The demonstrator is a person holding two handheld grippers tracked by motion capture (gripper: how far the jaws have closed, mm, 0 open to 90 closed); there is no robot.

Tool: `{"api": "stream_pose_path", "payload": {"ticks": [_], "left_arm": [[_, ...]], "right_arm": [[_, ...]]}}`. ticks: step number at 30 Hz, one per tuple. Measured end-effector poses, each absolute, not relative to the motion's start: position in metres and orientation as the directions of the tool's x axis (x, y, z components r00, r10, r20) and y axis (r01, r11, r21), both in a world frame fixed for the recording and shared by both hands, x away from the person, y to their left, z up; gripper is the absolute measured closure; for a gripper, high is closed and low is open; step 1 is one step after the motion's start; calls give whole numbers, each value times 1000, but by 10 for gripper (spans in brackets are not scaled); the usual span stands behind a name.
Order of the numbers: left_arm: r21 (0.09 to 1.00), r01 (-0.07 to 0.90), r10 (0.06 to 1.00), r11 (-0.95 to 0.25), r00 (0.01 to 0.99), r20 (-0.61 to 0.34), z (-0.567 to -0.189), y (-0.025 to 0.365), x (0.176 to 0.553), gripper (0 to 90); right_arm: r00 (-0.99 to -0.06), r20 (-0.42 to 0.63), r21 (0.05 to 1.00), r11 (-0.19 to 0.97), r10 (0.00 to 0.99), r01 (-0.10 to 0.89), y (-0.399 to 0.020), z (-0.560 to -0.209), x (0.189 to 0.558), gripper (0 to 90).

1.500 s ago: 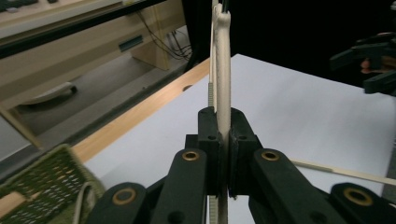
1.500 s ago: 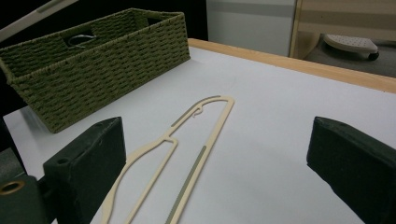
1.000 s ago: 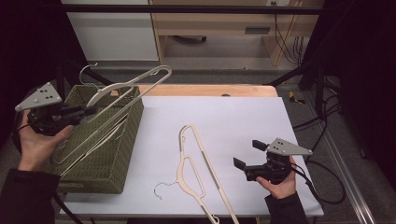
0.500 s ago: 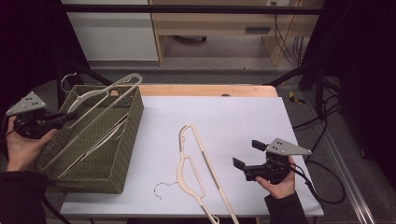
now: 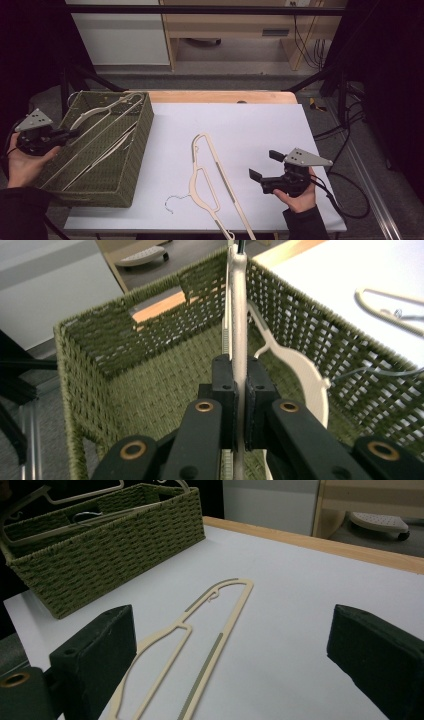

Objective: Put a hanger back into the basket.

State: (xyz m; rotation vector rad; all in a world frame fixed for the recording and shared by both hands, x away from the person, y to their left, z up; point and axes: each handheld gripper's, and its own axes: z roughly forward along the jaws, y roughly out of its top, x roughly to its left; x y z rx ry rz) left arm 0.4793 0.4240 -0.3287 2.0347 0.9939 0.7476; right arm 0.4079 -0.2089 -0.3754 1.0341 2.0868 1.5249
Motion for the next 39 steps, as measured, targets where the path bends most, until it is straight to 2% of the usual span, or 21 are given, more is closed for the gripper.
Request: {"api": "stream_pose_path", "payload": {"ticks": [16, 25, 39], "left_arm": [[770, 454, 834, -448, 523, 177, -380, 412, 485, 860], [741, 514, 832, -432, 545, 107, -385, 413, 486, 835], [660, 565, 786, -496, 616, 64, -395, 404, 486, 753]], "right_arm": [[-675, 137, 922, 155, 725, 354, -206, -378, 409, 64], [-682, 136, 920, 164, 719, 356, -205, -378, 409, 65], [-682, 142, 920, 160, 718, 359, -203, -378, 408, 74]]}}
